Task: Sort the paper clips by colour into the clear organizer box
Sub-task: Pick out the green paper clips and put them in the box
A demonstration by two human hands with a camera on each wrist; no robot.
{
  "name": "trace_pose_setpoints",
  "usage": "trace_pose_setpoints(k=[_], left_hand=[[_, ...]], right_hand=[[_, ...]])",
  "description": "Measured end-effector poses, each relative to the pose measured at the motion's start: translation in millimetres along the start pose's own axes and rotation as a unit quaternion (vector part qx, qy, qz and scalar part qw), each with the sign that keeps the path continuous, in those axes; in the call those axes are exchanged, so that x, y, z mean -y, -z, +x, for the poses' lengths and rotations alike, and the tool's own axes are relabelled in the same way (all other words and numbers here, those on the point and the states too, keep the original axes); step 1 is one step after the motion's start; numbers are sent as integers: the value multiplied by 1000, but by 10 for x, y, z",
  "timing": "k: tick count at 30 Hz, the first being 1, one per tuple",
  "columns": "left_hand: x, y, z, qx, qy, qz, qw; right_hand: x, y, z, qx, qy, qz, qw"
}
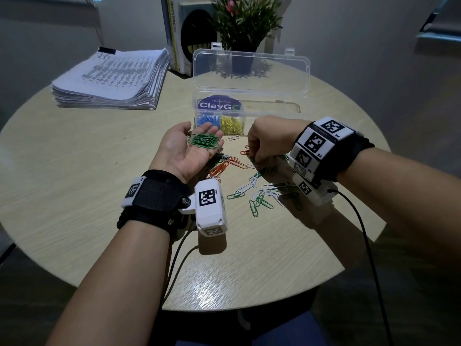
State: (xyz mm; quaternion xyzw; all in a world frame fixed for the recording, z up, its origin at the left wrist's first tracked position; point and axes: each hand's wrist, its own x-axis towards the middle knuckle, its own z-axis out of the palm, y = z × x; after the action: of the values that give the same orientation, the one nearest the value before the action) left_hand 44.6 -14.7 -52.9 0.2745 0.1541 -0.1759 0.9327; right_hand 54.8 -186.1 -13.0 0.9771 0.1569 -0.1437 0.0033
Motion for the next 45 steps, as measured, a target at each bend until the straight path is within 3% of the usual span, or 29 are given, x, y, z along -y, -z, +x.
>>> trace_pose_setpoints(k=[10, 15, 19, 25, 30, 33, 37, 40, 45], left_hand=[[2, 9, 6, 2, -1, -1, 1000], [11, 8, 10, 2, 5, 6, 1000], [67, -12, 14, 4, 21, 17, 1000], [120, -36, -10, 31, 30, 18, 999], [113, -35, 22, 23, 28, -2, 999], [81, -34, 20, 11, 21, 24, 999], [72, -43, 6, 13, 21, 19, 1000], [92, -54, 10, 13, 23, 23, 999], [96, -59, 3, 13, 23, 24, 999]], right_hand=[[24, -2, -19, 5, 3, -37, 999], [9, 162, -4, -37, 2, 86, 996], [162, 296, 40, -70, 49, 213, 973], [389, 362, 122, -76, 106, 205, 970], [258, 360, 115, -80, 66, 247, 963], [111, 348, 82, -86, 21, 212, 973], [-101, 257, 60, -44, -41, 65, 996], [-191, 184, 64, -32, -57, -27, 997], [-348, 58, 134, -35, -65, -66, 995]])
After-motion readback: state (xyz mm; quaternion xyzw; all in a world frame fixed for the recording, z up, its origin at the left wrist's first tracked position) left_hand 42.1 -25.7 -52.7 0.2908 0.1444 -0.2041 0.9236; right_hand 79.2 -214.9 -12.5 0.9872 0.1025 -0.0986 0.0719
